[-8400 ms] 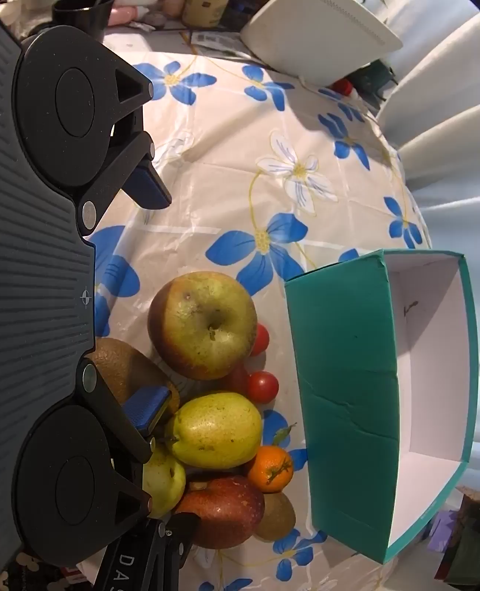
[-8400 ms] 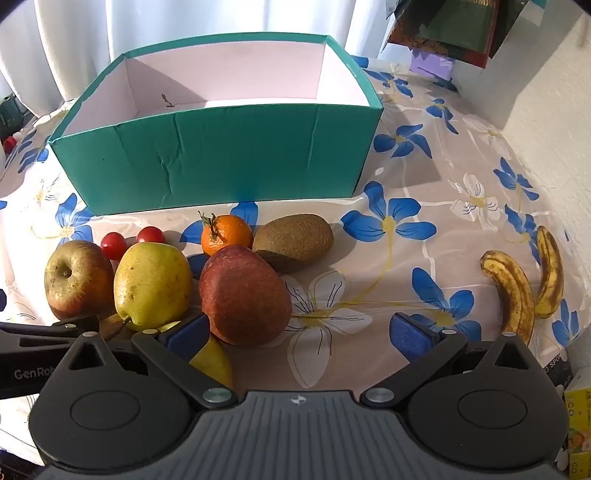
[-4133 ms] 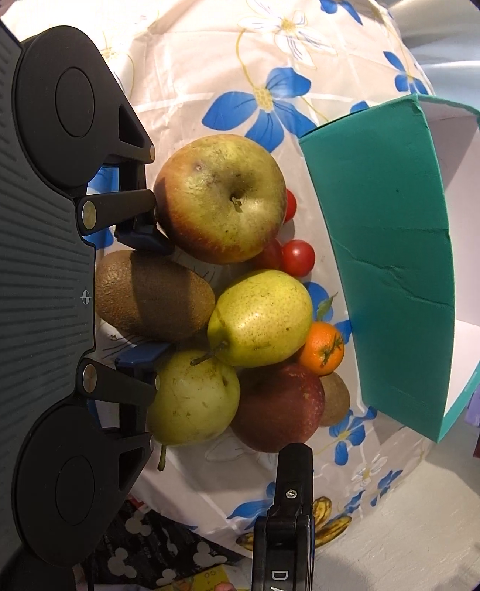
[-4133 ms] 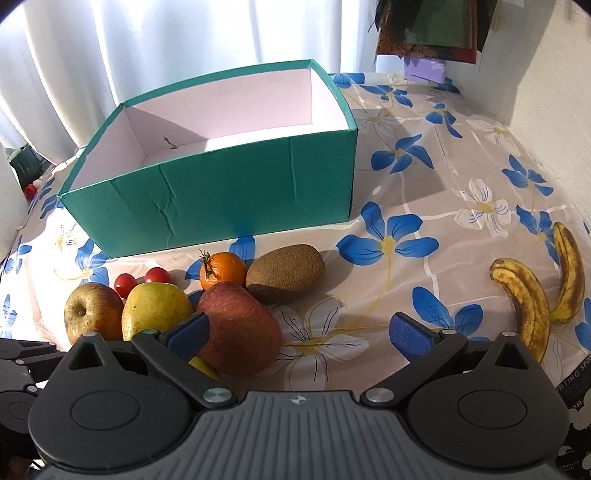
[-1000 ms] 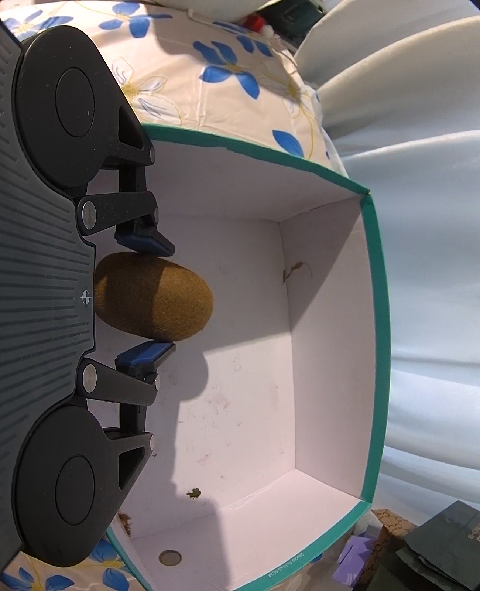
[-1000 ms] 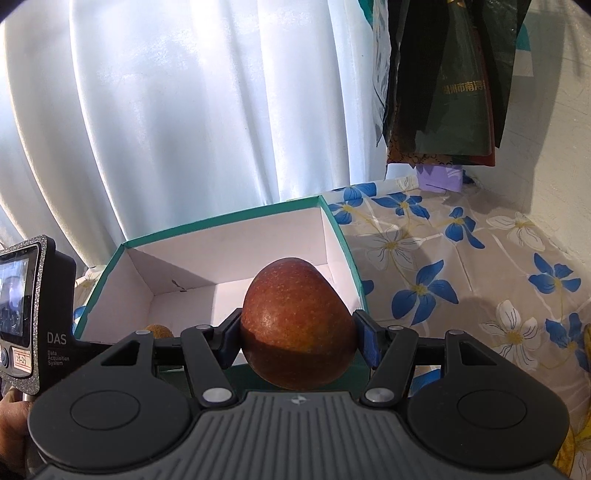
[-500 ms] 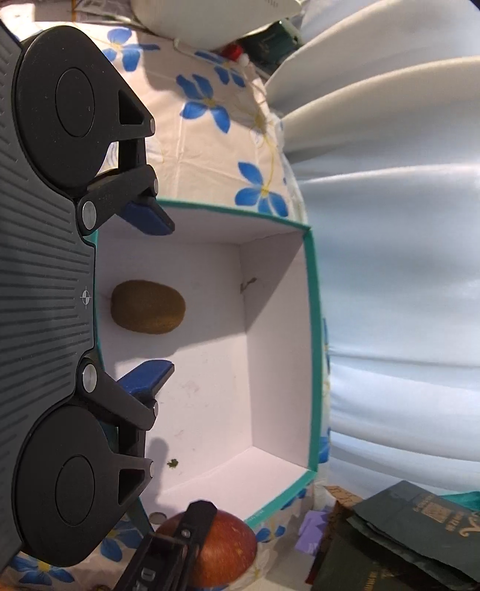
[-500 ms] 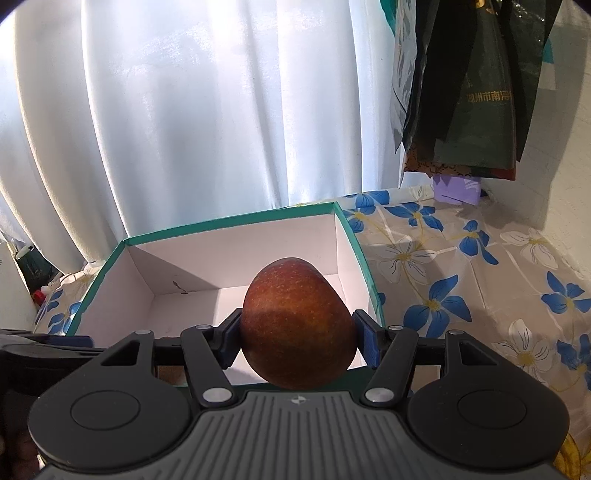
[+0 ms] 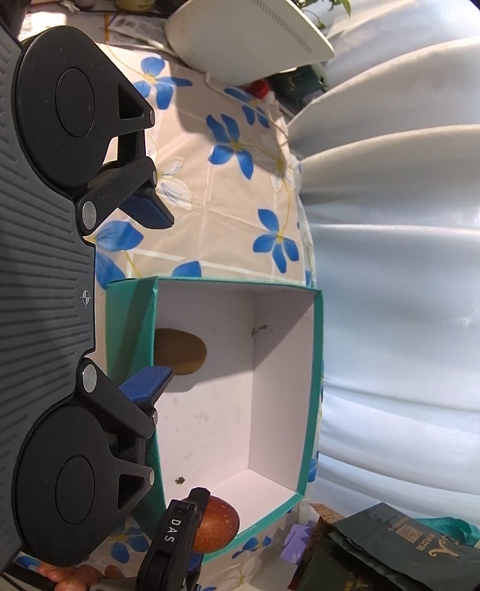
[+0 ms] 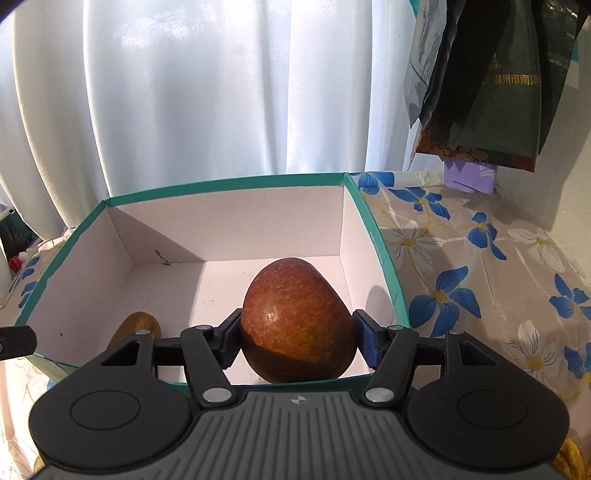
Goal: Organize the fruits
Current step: 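Lower the red apple into the teal box and open the right tool, then grasp the green-yellow apple with the left tool while the right tool grasps the mandarin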
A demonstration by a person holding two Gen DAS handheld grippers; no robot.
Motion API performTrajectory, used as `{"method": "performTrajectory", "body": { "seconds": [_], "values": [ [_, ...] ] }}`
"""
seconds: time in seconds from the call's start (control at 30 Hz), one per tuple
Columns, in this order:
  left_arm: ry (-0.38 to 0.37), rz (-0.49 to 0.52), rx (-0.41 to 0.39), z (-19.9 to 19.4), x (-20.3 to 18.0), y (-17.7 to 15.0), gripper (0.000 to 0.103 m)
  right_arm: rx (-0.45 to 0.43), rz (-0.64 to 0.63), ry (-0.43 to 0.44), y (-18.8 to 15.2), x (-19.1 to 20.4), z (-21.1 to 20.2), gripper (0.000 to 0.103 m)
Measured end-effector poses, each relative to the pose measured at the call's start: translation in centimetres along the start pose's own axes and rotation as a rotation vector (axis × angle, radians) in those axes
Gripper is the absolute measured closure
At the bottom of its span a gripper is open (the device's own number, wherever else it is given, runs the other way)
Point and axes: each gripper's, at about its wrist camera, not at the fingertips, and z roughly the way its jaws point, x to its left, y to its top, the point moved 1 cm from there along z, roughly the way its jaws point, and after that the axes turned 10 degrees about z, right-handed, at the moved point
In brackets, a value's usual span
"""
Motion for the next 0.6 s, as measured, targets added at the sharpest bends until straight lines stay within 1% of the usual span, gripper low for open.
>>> {"method": "performTrajectory", "body": {
  "seconds": [0.13, 0.2, 0.23, 0.3, 0.33, 0.4, 0.43, 0.5, 0.57, 0.6],
  "values": [
    [0.001, 0.008, 0.015, 0.0, 0.4, -1.3, 0.015, 0.007, -0.036, -0.013, -0.1, 0.3, 0.1, 0.041],
    [0.0, 0.031, 0.017, -0.1, 0.4, -2.1, 0.013, -0.008, -0.032, -0.02, 0.0, 0.3, -0.2, 0.04],
    [-0.004, 0.044, 0.017, -0.2, 0.3, -2.5, 0.011, -0.018, -0.029, -0.024, 0.1, 0.2, -0.4, 0.036],
    [-0.015, 0.068, 0.02, -0.3, 0.3, -3.3, 0.008, -0.028, -0.01, -0.008, 0.3, 0.0, -1.1, 0.031],
    [-0.025, 0.084, 0.022, -0.4, 0.2, -3.8, 0.008, -0.039, 0.001, -0.005, 0.4, -0.1, -1.7, 0.026],
    [-0.047, 0.11, 0.036, -0.3, 0.1, -4.9, 0.008, -0.074, 0.006, 0.005, 0.4, -0.2, -3.3, 0.022],
    [-0.061, 0.126, 0.049, -0.2, -0.1, -5.5, 0.008, -0.093, 0.013, 0.011, 0.2, -0.2, -4.3, 0.018],
    [-0.076, 0.143, 0.076, 0.1, -0.4, -6.6, 0.008, -0.119, 0.029, 0.04, -0.4, -0.4, -6.0, 0.015],
    [-0.089, 0.169, 0.095, 0.2, -0.8, -7.7, 0.008, -0.122, 0.035, 0.069, -1.3, -0.2, -7.6, 0.014],
    [-0.096, 0.175, 0.09, 0.1, -0.9, -8.0, 0.008, -0.123, 0.036, 0.076, -1.8, -0.2, -8.1, 0.013]
  ]
}}
